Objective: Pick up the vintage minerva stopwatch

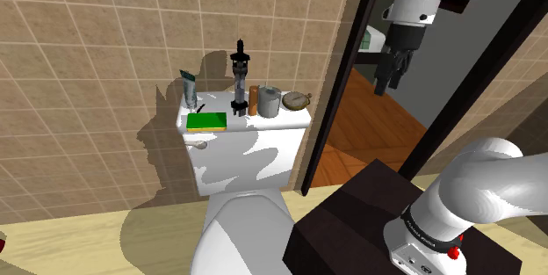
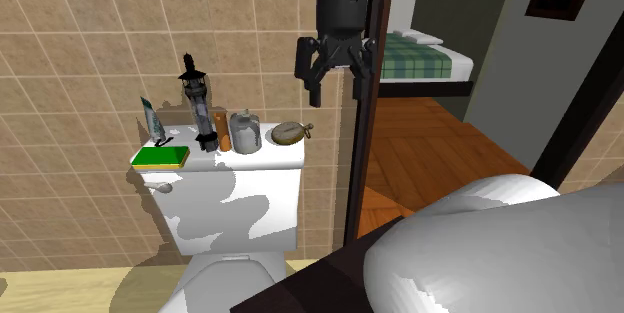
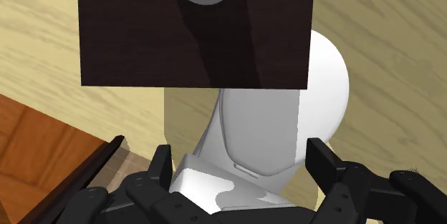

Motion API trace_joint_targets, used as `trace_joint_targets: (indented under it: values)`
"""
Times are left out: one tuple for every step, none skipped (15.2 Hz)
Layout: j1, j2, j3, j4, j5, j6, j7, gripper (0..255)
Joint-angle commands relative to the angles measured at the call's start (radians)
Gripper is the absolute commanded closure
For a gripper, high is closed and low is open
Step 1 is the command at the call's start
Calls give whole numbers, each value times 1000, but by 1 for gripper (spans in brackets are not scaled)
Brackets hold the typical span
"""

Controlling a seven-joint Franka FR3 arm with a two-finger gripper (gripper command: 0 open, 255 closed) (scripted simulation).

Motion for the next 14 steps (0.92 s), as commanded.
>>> trace_joint_targets:
  values:
    - [0, 0, 0, 0, 0, 0, 0, 0]
    - [3, 25, -20, -2, -16, 25, -39, 0]
    - [6, 51, -39, -2, -30, 50, -77, 0]
    - [10, 79, -58, -1, -44, 75, -115, 0]
    - [14, 108, -77, 3, -57, 100, -152, 0]
    - [18, 139, -95, 7, -68, 125, -190, 0]
    - [22, 171, -113, 14, -78, 149, -227, 0]
    - [26, 204, -130, 22, -87, 174, -264, 0]
    - [31, 238, -147, 31, -94, 198, -301, 0]
    - [37, 274, -164, 42, -100, 222, -337, 0]
    - [42, 310, -179, 55, -104, 245, -374, 0]
    - [48, 348, -195, 69, -107, 267, -411, 0]
    - [53, 386, -209, 85, -108, 289, -448, 0]
    - [59, 425, -223, 102, -107, 309, -484, 0]
